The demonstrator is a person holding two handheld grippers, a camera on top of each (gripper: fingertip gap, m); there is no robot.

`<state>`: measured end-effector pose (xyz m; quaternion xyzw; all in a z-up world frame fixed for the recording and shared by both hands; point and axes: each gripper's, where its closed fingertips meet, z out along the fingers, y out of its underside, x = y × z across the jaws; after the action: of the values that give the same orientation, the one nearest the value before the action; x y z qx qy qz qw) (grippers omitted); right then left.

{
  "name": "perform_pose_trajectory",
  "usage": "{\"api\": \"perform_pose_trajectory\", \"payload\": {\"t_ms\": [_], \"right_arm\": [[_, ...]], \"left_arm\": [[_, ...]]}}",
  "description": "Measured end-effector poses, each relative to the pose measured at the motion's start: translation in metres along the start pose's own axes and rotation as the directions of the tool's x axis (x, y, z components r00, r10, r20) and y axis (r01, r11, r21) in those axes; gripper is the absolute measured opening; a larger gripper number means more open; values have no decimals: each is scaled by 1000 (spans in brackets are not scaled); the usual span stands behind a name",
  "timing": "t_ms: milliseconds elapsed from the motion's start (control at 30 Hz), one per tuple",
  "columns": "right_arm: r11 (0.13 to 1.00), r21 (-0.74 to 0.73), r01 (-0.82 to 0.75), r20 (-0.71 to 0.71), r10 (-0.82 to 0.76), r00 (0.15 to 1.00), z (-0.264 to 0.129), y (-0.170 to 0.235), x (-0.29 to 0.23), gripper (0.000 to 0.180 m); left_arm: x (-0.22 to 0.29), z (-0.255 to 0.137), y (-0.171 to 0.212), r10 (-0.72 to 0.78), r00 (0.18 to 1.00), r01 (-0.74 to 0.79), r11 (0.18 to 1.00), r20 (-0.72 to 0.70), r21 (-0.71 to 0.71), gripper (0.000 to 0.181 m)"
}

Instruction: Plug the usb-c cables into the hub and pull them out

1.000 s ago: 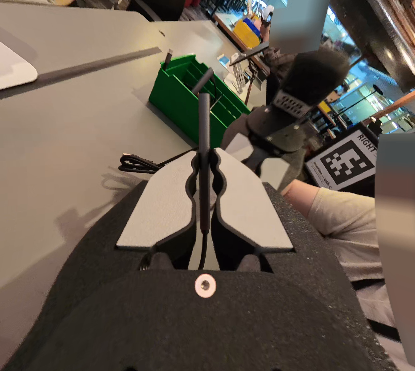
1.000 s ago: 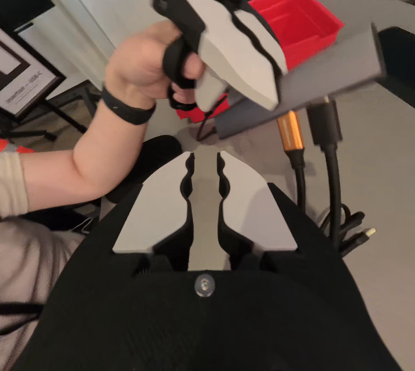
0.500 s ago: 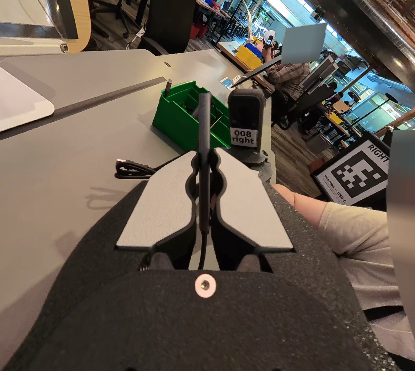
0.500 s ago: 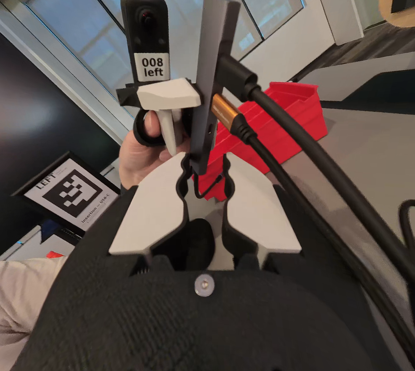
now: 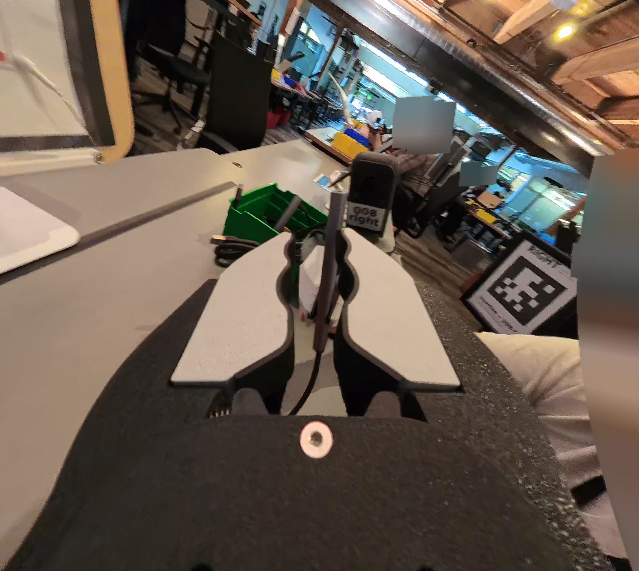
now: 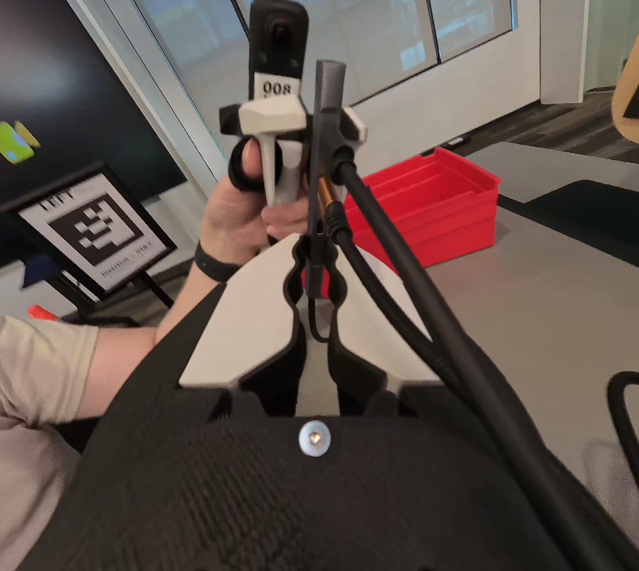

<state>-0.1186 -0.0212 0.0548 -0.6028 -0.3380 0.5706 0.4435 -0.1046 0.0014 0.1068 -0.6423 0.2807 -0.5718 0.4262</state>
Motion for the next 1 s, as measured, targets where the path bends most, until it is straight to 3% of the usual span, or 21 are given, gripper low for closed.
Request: {"api": "perform_pose_trajectory", "payload": {"t_ms": [33,133,367,567,800,1000], "right_arm": [[999,-25,30,-14,-31,999,-1,0,0,10],[994,-86,72,-7,-72,997,-6,-3,-7,10],[967,-180,178,-17,-184,983,-32,-29,-36,11],[891,-381,247,-176,-333,927,-76,-91,-24,11],[757,-646,92,-423,-456,783,-183,-144,40,11],[729,-672,-128,-587,-419,693,-272,-130,92,11]], "left_arm": [[-2,-7,-4,20,999,-21,1000,33,12,21],[0,-27,-20,82,991,-90,994,107,64,22],[19,-47,-32,132,987,-142,985,96,102,22],[30,-55,-39,117,993,-120,982,26,145,22],[41,-55,-39,139,990,-137,980,-5,143,22],[43,-49,-35,139,990,-135,984,-23,117,22]]}}
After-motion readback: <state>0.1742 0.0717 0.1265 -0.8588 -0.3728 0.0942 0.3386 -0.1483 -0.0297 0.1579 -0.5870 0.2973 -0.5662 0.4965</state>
